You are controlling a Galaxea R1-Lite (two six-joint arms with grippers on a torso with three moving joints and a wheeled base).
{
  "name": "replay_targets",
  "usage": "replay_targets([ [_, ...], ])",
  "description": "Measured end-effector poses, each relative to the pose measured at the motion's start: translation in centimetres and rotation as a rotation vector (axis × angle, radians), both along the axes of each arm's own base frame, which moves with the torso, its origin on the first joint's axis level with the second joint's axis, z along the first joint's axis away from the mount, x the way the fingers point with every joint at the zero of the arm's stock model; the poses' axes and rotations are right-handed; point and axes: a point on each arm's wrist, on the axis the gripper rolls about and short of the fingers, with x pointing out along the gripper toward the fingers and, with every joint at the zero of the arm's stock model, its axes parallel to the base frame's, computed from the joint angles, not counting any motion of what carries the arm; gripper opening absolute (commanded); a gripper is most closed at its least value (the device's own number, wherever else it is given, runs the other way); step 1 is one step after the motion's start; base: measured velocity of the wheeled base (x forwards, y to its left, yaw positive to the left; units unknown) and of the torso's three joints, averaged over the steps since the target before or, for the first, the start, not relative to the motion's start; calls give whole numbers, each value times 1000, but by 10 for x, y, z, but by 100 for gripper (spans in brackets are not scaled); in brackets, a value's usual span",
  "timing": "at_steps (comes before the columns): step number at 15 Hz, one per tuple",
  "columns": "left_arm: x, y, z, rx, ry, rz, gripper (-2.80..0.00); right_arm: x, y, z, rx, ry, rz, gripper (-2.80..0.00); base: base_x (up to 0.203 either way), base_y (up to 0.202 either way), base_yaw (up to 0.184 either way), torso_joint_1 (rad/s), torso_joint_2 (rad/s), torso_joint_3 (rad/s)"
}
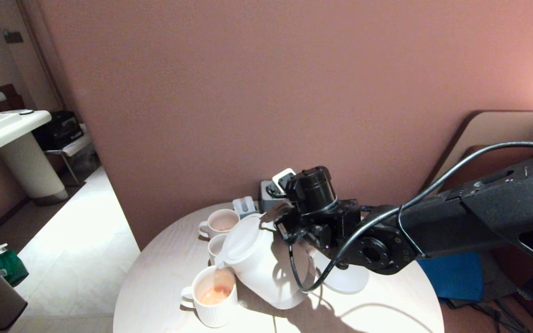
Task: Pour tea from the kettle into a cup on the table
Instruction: Pour water into another cup, then put down the kettle on the table
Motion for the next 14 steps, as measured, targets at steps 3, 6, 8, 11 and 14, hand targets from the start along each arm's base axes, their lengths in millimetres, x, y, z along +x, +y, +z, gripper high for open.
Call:
replay_targets([
  [3,0,0,0,0,0,0,-280,-7,-5,-13,77,60,-58,-280,0,0,0,0,0,0],
  [6,0,0,0,0,0,0,-280,-15,-13,-21,167,123,-105,-280,0,0,0,0,0,0],
  [8,0,0,0,0,0,0,-280,-23,-19,-24,232,170,-124,-280,0,0,0,0,0,0],
  [11,0,0,0,0,0,0,-280,-32,-34,-19,292,192,-157,-280,0,0,0,0,0,0],
  [14,0,0,0,0,-1,1,-280,-26,-60,-9,355,141,-199,-280,0,0,0,0,0,0],
])
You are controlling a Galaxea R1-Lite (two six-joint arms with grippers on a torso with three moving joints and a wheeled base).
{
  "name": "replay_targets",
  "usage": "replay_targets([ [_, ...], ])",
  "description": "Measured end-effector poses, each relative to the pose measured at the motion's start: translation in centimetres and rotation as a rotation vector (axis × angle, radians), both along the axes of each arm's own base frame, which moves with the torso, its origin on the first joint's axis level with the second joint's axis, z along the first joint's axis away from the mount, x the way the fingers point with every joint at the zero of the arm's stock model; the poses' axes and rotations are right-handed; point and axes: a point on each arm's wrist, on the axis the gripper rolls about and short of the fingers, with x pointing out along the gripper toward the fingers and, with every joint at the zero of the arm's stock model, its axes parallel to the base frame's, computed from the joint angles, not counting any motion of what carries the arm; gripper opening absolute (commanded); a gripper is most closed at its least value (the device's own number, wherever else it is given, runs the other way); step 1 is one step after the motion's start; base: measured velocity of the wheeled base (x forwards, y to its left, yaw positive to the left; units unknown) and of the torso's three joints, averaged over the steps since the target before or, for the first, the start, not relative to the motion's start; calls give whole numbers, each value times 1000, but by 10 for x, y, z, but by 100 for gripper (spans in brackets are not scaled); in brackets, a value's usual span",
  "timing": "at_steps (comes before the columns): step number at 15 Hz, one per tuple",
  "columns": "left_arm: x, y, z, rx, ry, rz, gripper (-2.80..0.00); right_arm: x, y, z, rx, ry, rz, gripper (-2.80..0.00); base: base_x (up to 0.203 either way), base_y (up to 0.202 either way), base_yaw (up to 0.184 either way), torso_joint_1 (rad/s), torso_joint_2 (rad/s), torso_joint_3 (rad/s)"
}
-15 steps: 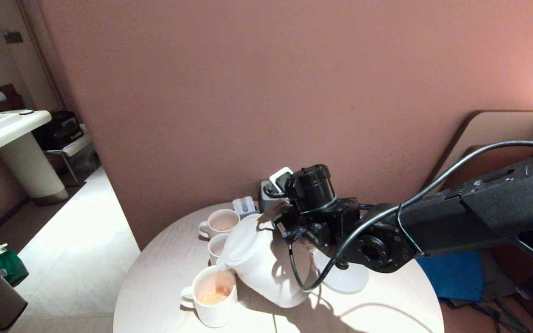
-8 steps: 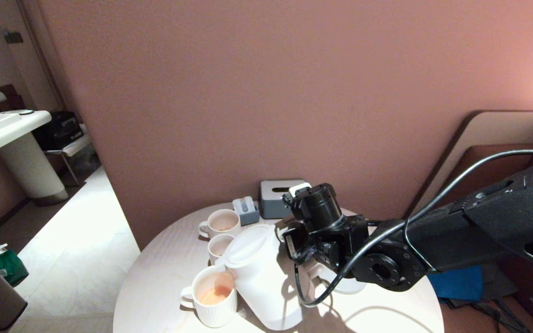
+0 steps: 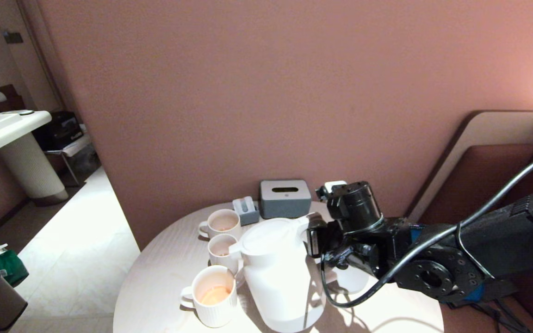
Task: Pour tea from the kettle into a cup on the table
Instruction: Put down the kettle on the table
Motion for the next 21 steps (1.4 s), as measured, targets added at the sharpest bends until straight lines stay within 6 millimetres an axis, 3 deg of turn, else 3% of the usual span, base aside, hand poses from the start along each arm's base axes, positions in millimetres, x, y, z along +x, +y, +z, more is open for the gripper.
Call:
replay_targets([
  [8,0,0,0,0,1,0,-280,21,-69,-2,52,-80,-167,-280,0,0,0,0,0,0],
  [21,0,0,0,0,0,0,-280,35,-130,-49,70,-237,-277,-280,0,0,0,0,0,0],
])
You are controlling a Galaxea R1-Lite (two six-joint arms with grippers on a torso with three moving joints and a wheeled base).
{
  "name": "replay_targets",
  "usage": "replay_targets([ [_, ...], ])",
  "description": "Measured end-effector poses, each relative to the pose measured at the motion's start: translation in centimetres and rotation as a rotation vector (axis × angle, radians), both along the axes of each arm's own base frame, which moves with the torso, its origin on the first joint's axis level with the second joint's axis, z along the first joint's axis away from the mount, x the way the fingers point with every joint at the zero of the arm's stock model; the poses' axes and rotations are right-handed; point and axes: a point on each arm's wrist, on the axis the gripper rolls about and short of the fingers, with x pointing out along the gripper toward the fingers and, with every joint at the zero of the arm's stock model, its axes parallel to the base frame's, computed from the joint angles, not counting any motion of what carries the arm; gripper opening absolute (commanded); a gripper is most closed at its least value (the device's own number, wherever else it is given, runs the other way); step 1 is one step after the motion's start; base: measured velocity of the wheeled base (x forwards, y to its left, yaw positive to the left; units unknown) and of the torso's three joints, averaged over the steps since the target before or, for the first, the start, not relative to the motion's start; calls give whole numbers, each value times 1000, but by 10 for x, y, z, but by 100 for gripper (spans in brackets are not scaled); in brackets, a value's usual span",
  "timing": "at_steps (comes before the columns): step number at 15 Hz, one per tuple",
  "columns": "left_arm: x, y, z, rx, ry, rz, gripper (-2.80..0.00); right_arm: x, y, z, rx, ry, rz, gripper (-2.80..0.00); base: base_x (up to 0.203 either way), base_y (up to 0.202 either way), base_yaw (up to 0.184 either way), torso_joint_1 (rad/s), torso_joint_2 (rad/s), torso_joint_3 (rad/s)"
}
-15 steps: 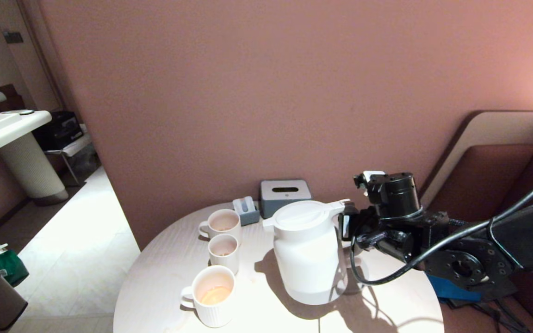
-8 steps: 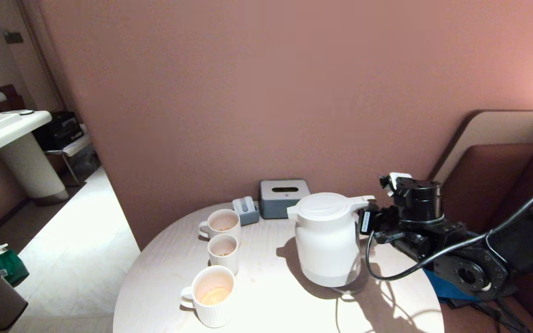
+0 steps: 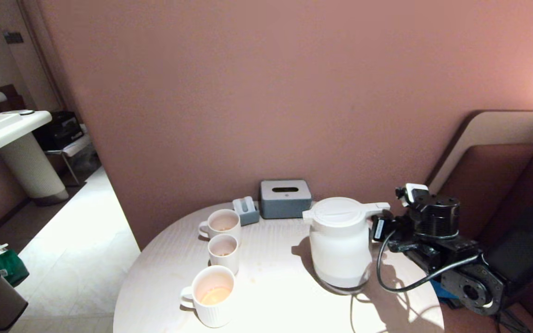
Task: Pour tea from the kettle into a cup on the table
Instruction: Put down the kettle on the table
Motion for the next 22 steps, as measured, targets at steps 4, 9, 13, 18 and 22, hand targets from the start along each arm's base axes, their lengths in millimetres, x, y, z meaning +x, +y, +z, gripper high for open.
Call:
replay_targets([
  [4,0,0,0,0,0,0,-280,4,-16,-17,10,1,-23,-280,0,0,0,0,0,0],
  [9,0,0,0,0,0,0,-280,1,-21,-39,-53,-27,-15,-280,0,0,0,0,0,0],
  [13,0,0,0,0,0,0,-280,-12,-22,-61,-164,24,21,-280,0,0,0,0,0,0],
  [18,0,0,0,1,0,0,-280,-22,-24,-66,-177,73,28,-280,0,0,0,0,0,0],
  [22,0,0,0,0,0,-1,-280,-23,-20,-66,-184,77,43,-280,0,0,0,0,0,0],
])
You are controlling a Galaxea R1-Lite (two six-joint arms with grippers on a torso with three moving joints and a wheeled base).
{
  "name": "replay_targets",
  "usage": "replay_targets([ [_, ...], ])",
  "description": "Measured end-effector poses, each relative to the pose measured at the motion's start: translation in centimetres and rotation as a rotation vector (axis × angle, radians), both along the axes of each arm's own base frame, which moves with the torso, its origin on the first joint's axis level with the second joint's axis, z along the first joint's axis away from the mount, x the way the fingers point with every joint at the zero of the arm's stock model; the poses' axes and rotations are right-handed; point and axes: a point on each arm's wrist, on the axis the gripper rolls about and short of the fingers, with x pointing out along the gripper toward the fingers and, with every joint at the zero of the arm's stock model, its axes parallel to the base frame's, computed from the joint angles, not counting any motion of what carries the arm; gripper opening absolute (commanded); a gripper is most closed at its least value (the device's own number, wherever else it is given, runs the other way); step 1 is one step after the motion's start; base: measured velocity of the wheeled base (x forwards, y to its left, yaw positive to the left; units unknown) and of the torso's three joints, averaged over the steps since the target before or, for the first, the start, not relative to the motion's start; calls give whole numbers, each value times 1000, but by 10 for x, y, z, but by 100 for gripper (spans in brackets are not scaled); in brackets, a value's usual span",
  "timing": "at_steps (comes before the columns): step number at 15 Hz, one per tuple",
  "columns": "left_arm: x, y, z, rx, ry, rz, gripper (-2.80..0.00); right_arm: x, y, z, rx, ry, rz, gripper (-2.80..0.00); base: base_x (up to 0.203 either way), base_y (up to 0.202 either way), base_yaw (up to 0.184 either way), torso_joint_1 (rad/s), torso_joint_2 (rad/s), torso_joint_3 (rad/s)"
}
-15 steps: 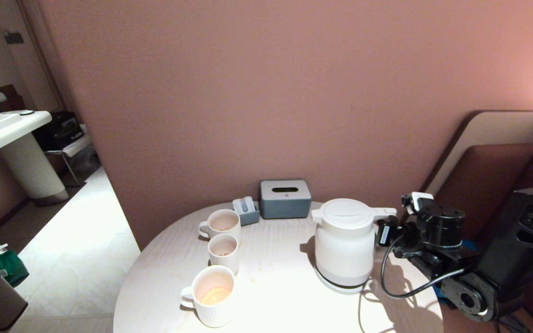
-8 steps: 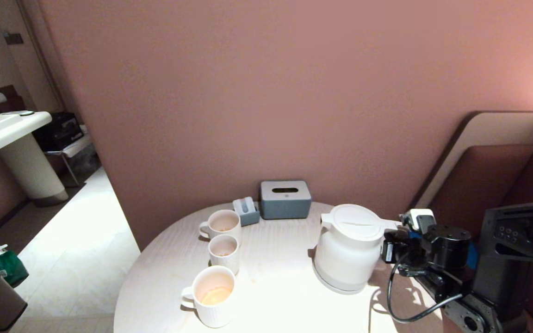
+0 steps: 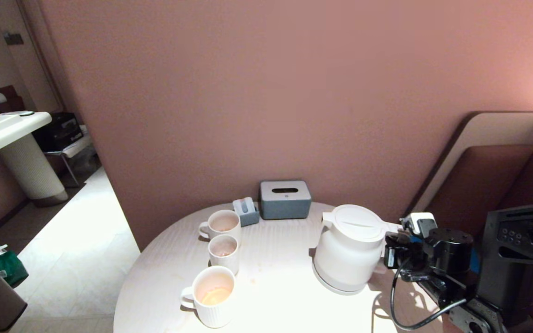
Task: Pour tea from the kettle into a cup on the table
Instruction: Put down the kettle on the table
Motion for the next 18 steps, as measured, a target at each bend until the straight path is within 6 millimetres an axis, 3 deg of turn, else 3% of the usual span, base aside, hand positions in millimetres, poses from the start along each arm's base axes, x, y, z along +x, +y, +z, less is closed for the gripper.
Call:
replay_targets([
  [18,0,0,0,0,0,1,-280,4,4,9,-60,-34,7,-280,0,0,0,0,0,0],
])
